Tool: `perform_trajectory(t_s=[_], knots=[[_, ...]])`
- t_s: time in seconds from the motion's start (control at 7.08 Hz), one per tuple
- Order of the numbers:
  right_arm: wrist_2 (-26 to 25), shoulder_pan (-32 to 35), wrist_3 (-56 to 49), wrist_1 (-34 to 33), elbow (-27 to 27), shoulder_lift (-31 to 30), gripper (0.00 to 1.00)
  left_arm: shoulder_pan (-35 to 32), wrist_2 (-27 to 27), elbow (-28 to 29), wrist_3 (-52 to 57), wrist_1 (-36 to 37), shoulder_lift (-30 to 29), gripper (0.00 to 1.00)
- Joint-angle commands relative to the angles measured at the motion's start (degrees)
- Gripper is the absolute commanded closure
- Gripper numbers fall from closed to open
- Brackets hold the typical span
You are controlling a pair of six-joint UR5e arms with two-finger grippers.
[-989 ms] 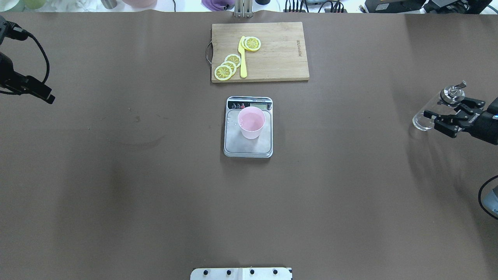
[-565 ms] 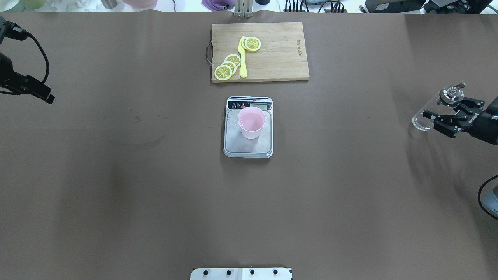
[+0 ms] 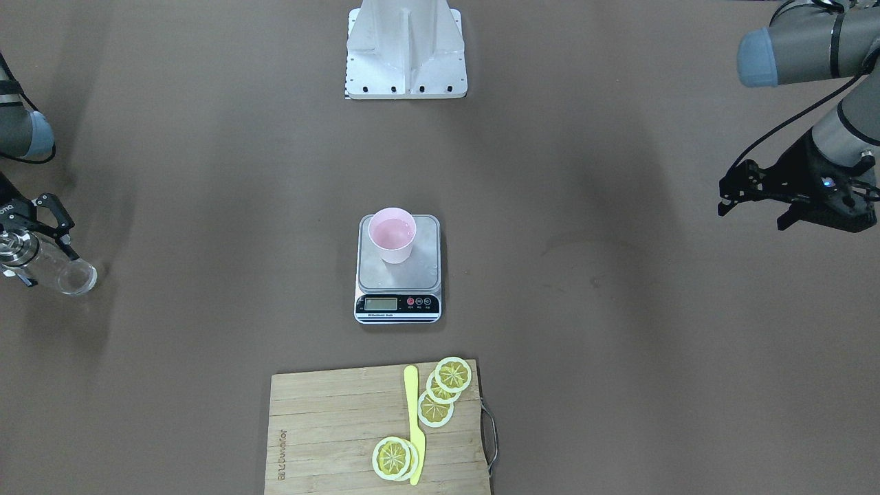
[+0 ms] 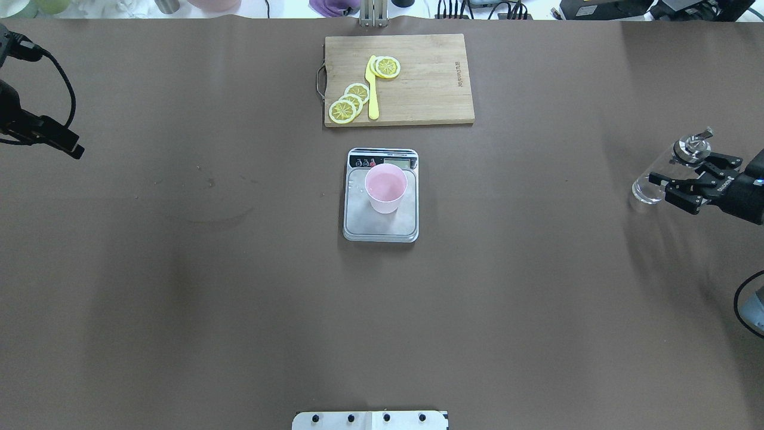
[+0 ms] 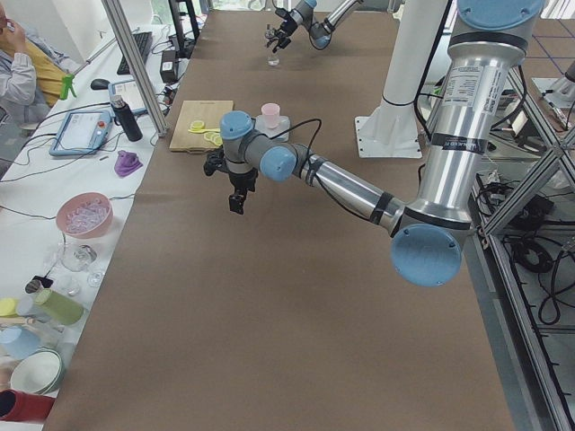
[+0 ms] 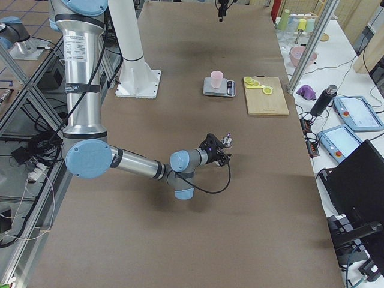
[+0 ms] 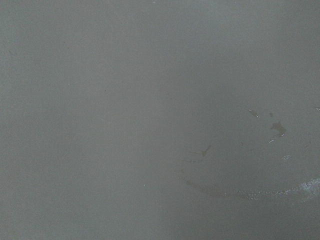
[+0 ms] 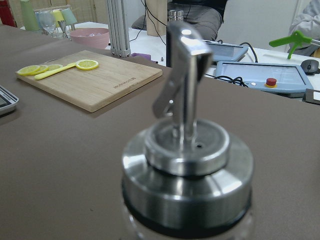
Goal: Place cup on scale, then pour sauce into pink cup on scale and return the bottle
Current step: 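Lower the bottle onto the table and open the right gripper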
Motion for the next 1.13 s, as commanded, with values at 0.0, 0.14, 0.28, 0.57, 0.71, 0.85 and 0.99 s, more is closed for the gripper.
perform_trajectory(t_s=[0.0, 0.14, 0.28, 0.57, 0.71, 0.85, 0.99], knots=[[0.0, -0.4, 0.0, 0.0, -0.1, -0.3, 0.56, 0.0, 0.0, -0.1, 0.0, 0.0, 0.0, 0.01], [0.0, -0.7, 0.0, 0.0, -0.2, -0.3, 0.49, 0.0, 0.0, -0.1, 0.0, 0.0, 0.0, 0.01], [0.0, -0.8, 0.0, 0.1, -0.7, -0.2, 0.41, 0.0, 0.0, 0.0, 0.0, 0.0, 0.0, 0.01], [0.0, -0.8, -0.1, 0.1, -0.7, 0.0, 0.13, 0.0, 0.0, 0.0, 0.0, 0.0, 0.0, 0.01], [0.1, -0.8, -0.1, 0.1, -0.6, -0.5, 0.0, 0.0, 0.0, 0.0, -0.1, 0.0, -0.2, 0.01], [0.6, -0.7, -0.1, 0.4, -0.6, -0.6, 0.0, 0.0, 0.0, -0.1, -0.1, 0.0, -0.2, 0.01], [1.5, -0.6, -0.1, 0.6, -0.1, -1.4, 0.0, 0.0, 0.0, -0.1, -0.1, 0.0, -0.2, 0.01]])
